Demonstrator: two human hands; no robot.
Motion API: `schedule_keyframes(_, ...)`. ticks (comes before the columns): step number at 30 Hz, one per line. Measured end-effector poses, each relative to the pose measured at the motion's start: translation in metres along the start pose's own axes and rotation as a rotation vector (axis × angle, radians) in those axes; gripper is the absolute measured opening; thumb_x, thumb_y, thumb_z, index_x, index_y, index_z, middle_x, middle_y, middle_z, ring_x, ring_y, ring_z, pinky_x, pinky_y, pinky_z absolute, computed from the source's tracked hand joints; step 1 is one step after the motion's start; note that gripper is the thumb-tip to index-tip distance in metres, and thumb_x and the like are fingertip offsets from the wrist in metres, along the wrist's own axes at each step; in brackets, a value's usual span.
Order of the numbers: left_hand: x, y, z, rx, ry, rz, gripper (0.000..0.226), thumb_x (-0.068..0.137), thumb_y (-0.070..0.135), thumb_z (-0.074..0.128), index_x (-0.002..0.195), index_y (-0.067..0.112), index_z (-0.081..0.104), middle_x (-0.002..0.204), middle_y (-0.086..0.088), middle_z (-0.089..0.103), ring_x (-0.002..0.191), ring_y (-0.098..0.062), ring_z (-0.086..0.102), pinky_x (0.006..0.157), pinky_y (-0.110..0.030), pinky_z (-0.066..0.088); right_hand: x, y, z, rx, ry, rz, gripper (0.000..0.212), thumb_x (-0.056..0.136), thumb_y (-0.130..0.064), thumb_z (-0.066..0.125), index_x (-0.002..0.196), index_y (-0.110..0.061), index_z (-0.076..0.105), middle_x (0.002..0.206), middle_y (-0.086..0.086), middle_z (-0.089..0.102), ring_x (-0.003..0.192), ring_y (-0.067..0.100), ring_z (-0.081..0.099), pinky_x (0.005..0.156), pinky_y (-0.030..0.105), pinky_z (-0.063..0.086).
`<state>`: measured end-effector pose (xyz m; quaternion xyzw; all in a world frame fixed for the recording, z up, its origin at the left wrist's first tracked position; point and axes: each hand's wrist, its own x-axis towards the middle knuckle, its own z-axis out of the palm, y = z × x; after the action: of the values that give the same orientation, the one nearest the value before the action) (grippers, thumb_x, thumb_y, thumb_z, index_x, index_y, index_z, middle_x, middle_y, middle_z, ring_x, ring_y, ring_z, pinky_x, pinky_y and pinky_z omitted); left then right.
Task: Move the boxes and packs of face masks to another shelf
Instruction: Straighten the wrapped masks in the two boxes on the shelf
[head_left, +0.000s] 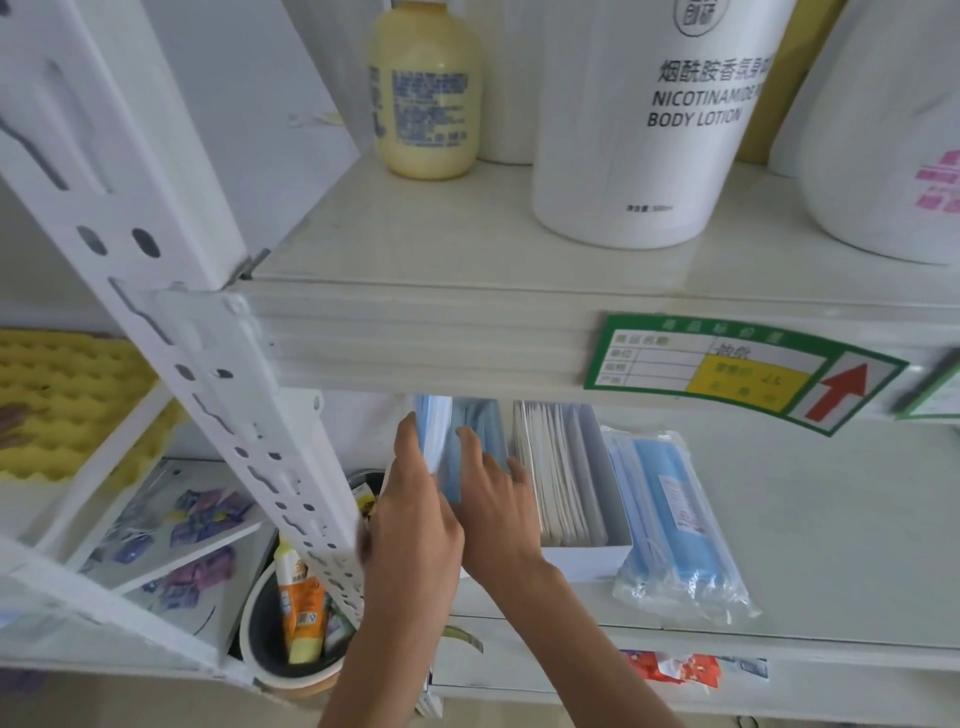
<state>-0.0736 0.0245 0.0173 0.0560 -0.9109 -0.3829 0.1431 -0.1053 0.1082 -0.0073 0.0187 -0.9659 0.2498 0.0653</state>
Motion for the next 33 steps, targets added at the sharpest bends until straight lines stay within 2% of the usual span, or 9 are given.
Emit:
schedule_keyframes(4, 0.004, -0.001, -0.001, -0.013, 0.008, -0.006, 0.068, 0.1, 0.009, 0.049, 0.155, 0.028, 0.014, 0.093, -0.01, 0.07, 0.081, -0.024, 0.069, 0.068, -0.031, 0.046, -0.004, -0.001, 0.0, 0.173, 0.024, 0.026, 0.074, 0.083, -0.023, 0.06, 0.146, -0.023, 0.021, 0.084, -0.009, 0.057, 0.087, 0.019, 0.06, 0.114, 0.041, 0.036)
schedule_keyframes(7, 0.01, 0.002, -0.003, -0.023, 0.013, 0.002, 0.07, 0.099, 0.008, 0.05, 0.155, 0.03, 0.015, 0.08, -0.006, 0.065, 0.063, -0.018, 0.06, 0.06, -0.03, 0.044, -0.006, 0.008, -0.006, 0.327, 0.053, 0.113, 0.087, 0.075, -0.006, 0.06, 0.15, -0.029, 0.02, 0.099, -0.004, 0.056, 0.092, 0.019, 0.057, 0.092, 0.038, 0.052)
schedule_keyframes(10, 0.013, 0.003, -0.005, 0.039, -0.016, 0.022, 0.078, 0.095, 0.007, 0.054, 0.156, 0.031, 0.011, 0.066, 0.004, 0.058, 0.05, -0.004, 0.051, 0.048, -0.017, 0.033, -0.005, 0.015, -0.011, 0.382, 0.122, 0.16, 0.079, 0.077, -0.004, 0.058, 0.143, -0.033, 0.028, 0.114, 0.001, 0.061, 0.081, 0.02, 0.063, 0.063, 0.025, 0.047)
schedule_keyframes(14, 0.028, 0.003, -0.006, 0.105, -0.194, -0.002, 0.086, 0.091, 0.006, 0.054, 0.157, 0.029, 0.004, 0.067, 0.0, 0.056, 0.051, -0.008, 0.054, 0.043, -0.019, 0.031, -0.003, 0.018, -0.011, 0.407, 0.248, 0.128, 0.059, 0.081, -0.005, 0.058, 0.135, -0.026, 0.047, 0.12, -0.004, 0.063, 0.082, 0.014, 0.065, 0.063, 0.007, 0.04)
schedule_keyframes(21, 0.052, 0.008, 0.017, 0.275, -0.38, -0.053, 0.089, 0.093, 0.017, 0.057, 0.159, 0.021, -0.002, 0.12, -0.019, 0.058, 0.097, -0.035, 0.062, 0.074, -0.038, 0.045, -0.016, 0.017, -0.001, 0.475, 0.254, 0.065, 0.044, 0.083, 0.005, 0.06, 0.123, -0.015, 0.062, 0.121, -0.003, 0.06, 0.076, 0.011, 0.061, 0.065, 0.016, 0.047)
schedule_keyframes(25, 0.048, 0.002, 0.027, 0.213, -0.371, -0.007, 0.08, 0.1, 0.021, 0.048, 0.16, 0.025, -0.004, 0.151, -0.016, 0.032, 0.11, -0.035, 0.063, 0.079, -0.04, 0.047, -0.022, 0.019, -0.003, 0.428, 0.27, -0.036, 0.032, 0.086, 0.004, 0.061, 0.113, -0.013, 0.064, 0.116, -0.002, 0.058, 0.081, 0.009, 0.059, 0.067, 0.006, 0.039)
schedule_keyframes(29, 0.03, -0.012, 0.025, 0.169, -0.117, 0.176, 0.062, 0.099, 0.027, 0.049, 0.154, 0.025, 0.02, 0.158, -0.002, 0.03, 0.12, -0.027, 0.062, 0.077, -0.036, 0.056, -0.02, 0.023, -0.004, 0.343, 0.185, -0.144, 0.026, 0.095, -0.013, 0.055, 0.12, -0.018, 0.059, 0.119, -0.004, 0.056, 0.094, 0.011, 0.059, 0.079, 0.024, 0.052)
schedule_keyframes(31, 0.025, -0.021, 0.026, 0.167, -0.099, 0.244, 0.052, 0.1, 0.023, 0.05, 0.15, 0.016, 0.036, 0.155, -0.004, 0.042, 0.127, -0.026, 0.059, 0.094, -0.035, 0.053, -0.02, 0.025, -0.003, 0.291, 0.167, -0.175, 0.028, 0.094, -0.013, 0.053, 0.121, -0.018, 0.059, 0.115, -0.002, 0.061, 0.096, 0.015, 0.059, 0.083, 0.028, 0.051)
schedule_keyframes(33, 0.023, -0.03, 0.03, 0.265, -0.159, 0.286, 0.047, 0.102, 0.023, 0.049, 0.147, 0.012, 0.044, 0.15, -0.005, 0.05, 0.135, -0.024, 0.051, 0.111, -0.036, 0.039, -0.021, 0.028, -0.001, 0.176, 0.131, -0.224, 0.026, 0.093, -0.009, 0.052, 0.117, -0.013, 0.062, 0.109, 0.001, 0.065, 0.098, 0.02, 0.057, 0.087, 0.031, 0.05)
